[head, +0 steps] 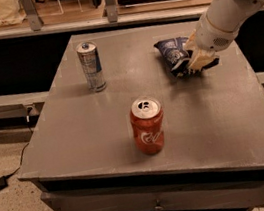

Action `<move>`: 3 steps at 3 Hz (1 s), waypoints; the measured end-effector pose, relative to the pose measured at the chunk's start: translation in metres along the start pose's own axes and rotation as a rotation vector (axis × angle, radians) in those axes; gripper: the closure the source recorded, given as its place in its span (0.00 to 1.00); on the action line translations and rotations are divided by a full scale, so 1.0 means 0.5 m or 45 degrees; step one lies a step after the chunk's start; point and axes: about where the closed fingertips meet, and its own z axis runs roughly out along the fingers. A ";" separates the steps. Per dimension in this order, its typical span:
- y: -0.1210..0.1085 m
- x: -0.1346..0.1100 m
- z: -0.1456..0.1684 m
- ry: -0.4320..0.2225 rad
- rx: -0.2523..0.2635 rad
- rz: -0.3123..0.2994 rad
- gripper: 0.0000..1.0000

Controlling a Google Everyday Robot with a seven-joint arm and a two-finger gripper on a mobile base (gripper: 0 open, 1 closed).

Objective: Move blue chip bag near coke can

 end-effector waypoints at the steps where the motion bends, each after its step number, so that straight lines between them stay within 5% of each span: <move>1: -0.008 -0.008 0.002 -0.028 -0.015 -0.025 1.00; 3: -0.009 -0.009 -0.001 -0.028 -0.015 -0.025 1.00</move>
Offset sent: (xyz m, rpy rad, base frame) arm -0.0092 -0.0009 0.0619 -0.0208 -0.1920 0.1809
